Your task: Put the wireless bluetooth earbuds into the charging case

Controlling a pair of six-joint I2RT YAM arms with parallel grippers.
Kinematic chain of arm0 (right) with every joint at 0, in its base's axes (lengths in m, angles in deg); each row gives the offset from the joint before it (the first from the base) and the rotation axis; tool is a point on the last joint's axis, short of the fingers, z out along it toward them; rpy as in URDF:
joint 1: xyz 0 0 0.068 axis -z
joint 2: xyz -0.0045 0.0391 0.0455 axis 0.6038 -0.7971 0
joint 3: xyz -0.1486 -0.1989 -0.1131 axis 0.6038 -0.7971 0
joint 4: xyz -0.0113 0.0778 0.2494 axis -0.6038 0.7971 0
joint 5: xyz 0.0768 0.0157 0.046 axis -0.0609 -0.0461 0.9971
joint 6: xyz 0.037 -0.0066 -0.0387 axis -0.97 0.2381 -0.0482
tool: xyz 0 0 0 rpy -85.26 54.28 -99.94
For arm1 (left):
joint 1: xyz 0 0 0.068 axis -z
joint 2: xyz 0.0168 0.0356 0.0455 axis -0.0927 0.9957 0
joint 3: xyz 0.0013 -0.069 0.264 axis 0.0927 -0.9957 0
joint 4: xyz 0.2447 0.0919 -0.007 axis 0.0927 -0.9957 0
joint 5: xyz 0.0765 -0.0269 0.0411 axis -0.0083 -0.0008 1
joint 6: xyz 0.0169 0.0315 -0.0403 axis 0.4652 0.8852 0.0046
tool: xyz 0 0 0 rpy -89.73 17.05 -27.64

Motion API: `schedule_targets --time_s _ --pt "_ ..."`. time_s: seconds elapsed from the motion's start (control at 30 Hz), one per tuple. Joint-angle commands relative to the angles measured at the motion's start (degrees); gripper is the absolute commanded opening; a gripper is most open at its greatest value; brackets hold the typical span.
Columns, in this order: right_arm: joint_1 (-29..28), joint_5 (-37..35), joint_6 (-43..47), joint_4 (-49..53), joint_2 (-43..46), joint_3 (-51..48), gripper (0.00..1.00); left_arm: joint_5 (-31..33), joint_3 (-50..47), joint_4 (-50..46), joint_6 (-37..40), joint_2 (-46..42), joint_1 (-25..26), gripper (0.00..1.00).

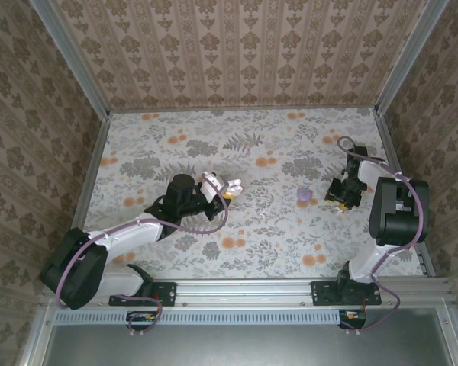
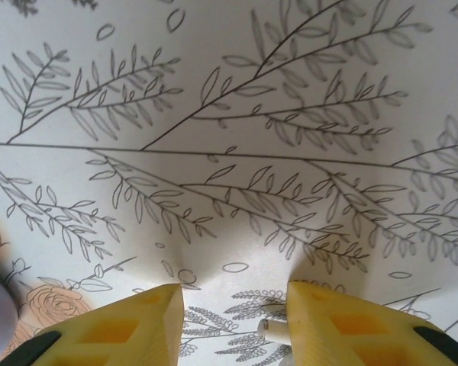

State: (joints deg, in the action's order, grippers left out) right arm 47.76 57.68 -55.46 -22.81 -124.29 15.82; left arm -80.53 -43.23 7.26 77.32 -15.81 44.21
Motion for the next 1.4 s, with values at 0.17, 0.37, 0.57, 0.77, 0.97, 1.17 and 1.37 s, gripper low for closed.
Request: schedule_targets --time_s 0.17,0.37,0.57,0.77,0.97,1.17,1.37 --pt "-3.34 2.31 1.29 2.81 1.49 -1.23 0.39 -1.23 1.25 0.39 0.45 0.06 -0.4 0.17" --pt "-5.5 2.31 2.69 4.42 1.46 -1.35 0.37 -1.25 1.08 0.56 0.36 0.3 -0.4 0.17" --pt "-8.03 3.02 4.05 7.82 1.11 -1.13 0.35 -1.48 1.06 0.74 0.19 0.66 -0.32 0.17" --pt "-9.07 3.15 1.95 9.99 3.79 -0.06 0.36 -1.59 1.23 0.74 0.01 0.71 -0.35 0.17" --pt "-6.33 2.7 -7.74 9.75 11.73 -0.27 0.46 -1.31 1.51 0.27 0.4 0.19 -0.42 0.17" --pt "-0.46 -0.65 -21.19 9.65 15.47 -2.64 0.48 -1.47 2.38 -0.39 0.54 0.49 -0.48 0.17" --pt "2.77 -0.56 -29.1 10.01 12.85 -2.65 0.48 -1.35 2.21 -0.4 0.28 0.09 -0.57 0.17"
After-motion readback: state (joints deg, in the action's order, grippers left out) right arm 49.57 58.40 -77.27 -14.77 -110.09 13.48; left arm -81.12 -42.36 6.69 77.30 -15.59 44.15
